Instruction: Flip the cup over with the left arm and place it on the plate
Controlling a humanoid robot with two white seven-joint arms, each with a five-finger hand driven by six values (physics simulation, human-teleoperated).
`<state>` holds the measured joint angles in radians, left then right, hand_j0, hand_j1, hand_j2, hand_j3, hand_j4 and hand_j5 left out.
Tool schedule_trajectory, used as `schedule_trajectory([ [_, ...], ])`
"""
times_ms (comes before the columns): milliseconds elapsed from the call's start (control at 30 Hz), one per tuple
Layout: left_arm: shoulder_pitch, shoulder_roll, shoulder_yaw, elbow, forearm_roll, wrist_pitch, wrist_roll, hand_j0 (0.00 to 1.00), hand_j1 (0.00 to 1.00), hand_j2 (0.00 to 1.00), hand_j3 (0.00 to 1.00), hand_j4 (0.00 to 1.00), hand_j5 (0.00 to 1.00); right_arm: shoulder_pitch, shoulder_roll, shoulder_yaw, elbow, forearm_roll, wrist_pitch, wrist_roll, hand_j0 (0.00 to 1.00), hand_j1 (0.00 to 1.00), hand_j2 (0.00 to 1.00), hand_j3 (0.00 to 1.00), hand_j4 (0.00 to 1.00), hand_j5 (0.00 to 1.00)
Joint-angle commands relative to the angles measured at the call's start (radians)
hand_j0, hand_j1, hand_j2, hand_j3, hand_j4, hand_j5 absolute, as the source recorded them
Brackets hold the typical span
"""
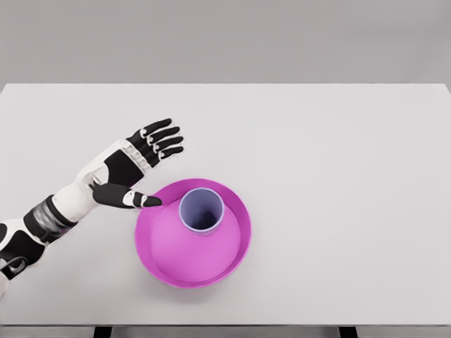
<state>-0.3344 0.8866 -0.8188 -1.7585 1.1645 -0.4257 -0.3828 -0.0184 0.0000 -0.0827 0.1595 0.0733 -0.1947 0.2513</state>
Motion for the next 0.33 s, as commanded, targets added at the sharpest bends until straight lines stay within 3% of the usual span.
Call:
schedule_trajectory([
  [0,0.000,0.069,0.010,-0.006,0.023,-0.002,-0.028,1.00,1.00,1.00,1.00,1.00,1.00,0.000,0.000,0.000,0.000,0.000,0.000,0.000,1.00,1.00,1.00,1.00,1.00,1.00],
  [67,-0.031,0.129,0.010,-0.004,0.020,0.004,-0.105,1.00,1.00,1.00,1.00,1.00,1.00,0.000,0.000,0.000,0.000,0.000,0.000,0.000,1.00,1.00,1.00,1.00,1.00,1.00],
  [133,-0.048,0.164,0.009,-0.004,-0.014,0.004,-0.110,1.00,1.00,1.00,1.00,1.00,1.00,0.000,0.000,0.000,0.000,0.000,0.000,0.000,1.00,1.00,1.00,1.00,1.00,1.00],
  [200,-0.045,0.193,0.044,0.001,-0.143,0.004,-0.110,1.00,1.00,1.00,1.00,1.00,1.00,0.000,0.000,0.000,0.000,0.000,0.000,0.000,1.00,1.00,1.00,1.00,1.00,1.00],
  [300,-0.034,0.199,0.066,0.007,-0.154,0.001,-0.149,1.00,1.00,1.00,1.00,1.00,1.00,0.000,0.000,0.000,0.000,0.000,0.000,0.000,1.00,1.00,1.00,1.00,1.00,1.00],
])
